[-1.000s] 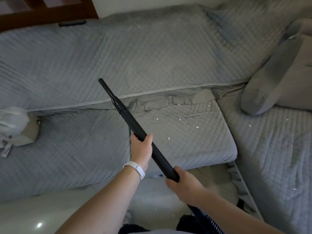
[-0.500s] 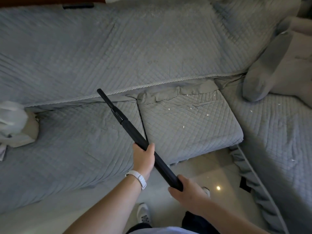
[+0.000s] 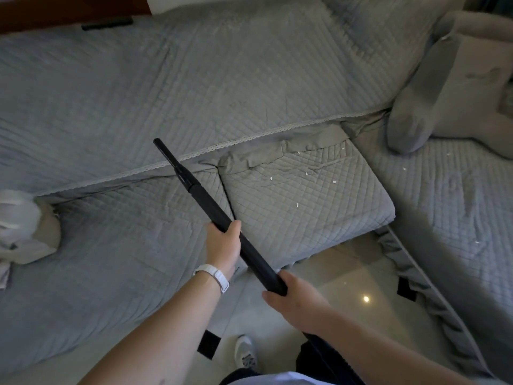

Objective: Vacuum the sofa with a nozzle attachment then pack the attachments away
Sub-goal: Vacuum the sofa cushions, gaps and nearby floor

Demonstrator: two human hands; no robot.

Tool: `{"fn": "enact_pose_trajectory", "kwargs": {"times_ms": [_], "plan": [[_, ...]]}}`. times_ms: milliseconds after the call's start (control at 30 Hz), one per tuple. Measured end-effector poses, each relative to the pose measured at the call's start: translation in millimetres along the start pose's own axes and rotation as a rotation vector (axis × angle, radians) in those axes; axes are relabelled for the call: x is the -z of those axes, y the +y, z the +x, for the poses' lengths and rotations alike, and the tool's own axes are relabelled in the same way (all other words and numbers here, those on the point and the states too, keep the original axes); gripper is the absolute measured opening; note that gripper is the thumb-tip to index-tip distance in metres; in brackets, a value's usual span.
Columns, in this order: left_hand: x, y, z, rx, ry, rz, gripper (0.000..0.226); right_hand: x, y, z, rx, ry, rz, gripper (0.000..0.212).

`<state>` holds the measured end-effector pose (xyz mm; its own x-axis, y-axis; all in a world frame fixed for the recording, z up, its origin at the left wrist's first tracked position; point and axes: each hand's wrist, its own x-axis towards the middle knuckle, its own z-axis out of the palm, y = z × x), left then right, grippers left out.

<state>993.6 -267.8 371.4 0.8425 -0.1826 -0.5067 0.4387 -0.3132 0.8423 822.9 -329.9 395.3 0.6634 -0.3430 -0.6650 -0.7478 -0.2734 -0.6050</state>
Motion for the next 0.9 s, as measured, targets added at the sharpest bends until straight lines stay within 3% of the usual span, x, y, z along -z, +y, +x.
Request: {"fn": "enact_pose_trajectory", "kwargs": {"times_ms": [400,500,700,900], "plan": [[-142,-7,-27,0.113,-0.013,0.009,0.031,115,86,-6,-0.077,-0.091,0.08,0.028],[-183,-15,-40,0.138,-0.062,0.048,0.021,146,117,-12,-0.128,-0.134,0.165,0.026],[-246,-33,-60,0.206,-0.14,0.091,0.035,181,172,-18,-0.195,-0.125,0.26,0.027],[-278,-50,-47,0.26,-0.171,0.145,0.031,190,200,0,-0.208,-0.051,0.161,0.023]]}}
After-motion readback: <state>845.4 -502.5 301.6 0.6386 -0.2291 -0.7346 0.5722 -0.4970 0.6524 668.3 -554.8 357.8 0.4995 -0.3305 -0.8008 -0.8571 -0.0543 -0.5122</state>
